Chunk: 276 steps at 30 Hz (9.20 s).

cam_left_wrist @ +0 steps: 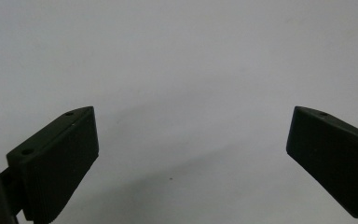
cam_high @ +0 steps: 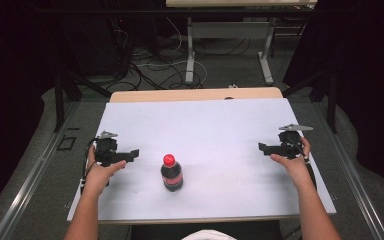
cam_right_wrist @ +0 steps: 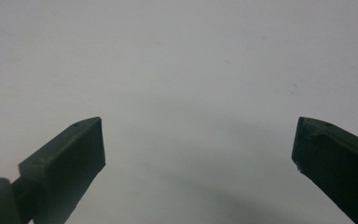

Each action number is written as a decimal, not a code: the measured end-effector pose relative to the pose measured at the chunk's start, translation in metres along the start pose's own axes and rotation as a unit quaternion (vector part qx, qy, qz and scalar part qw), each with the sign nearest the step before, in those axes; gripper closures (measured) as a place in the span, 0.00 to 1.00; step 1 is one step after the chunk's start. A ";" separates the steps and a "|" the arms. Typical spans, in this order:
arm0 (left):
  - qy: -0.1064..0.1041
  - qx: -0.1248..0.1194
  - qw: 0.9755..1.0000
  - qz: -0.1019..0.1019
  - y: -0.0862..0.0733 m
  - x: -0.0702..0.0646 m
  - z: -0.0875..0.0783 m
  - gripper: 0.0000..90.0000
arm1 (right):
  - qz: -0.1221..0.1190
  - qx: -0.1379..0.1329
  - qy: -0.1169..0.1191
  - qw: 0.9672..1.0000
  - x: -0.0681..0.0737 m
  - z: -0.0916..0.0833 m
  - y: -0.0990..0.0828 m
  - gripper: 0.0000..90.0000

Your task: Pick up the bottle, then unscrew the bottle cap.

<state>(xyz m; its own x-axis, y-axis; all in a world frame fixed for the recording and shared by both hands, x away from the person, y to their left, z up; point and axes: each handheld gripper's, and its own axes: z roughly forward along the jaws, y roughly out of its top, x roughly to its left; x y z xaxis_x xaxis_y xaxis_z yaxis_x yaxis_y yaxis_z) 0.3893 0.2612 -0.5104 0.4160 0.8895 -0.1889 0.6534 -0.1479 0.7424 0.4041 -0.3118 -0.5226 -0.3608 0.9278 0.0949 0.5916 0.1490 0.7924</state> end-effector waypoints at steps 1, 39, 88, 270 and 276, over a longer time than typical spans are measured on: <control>0.000 -0.013 1.000 0.002 0.003 -0.004 -0.009 0.01 | -0.003 -0.005 0.009 1.000 0.006 -0.006 0.002 0.03; -0.114 0.007 0.984 0.137 -0.030 -0.139 -0.017 0.08 | -0.139 0.011 0.090 0.986 0.105 -0.069 -0.010 0.12; -0.089 0.027 0.980 0.175 -0.009 -0.159 0.000 0.33 | -0.135 0.004 0.118 0.984 0.113 -0.058 -0.005 0.17; -0.112 0.045 0.974 0.194 0.026 -0.204 0.023 0.33 | -0.267 -0.028 0.229 0.936 0.221 -0.046 0.083 0.57; -0.106 0.042 0.975 0.192 0.025 -0.207 0.023 0.33 | -0.272 -0.047 0.211 0.938 0.231 -0.045 0.080 0.62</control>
<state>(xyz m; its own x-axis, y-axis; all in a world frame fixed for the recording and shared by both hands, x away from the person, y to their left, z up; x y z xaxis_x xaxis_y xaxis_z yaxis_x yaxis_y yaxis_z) 0.3344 0.0634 -0.4674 0.7552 0.6541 -0.0421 0.4701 -0.4957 0.7302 0.3355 -0.1013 -0.4099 -0.8560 0.5017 -0.1246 0.1773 0.5114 0.8409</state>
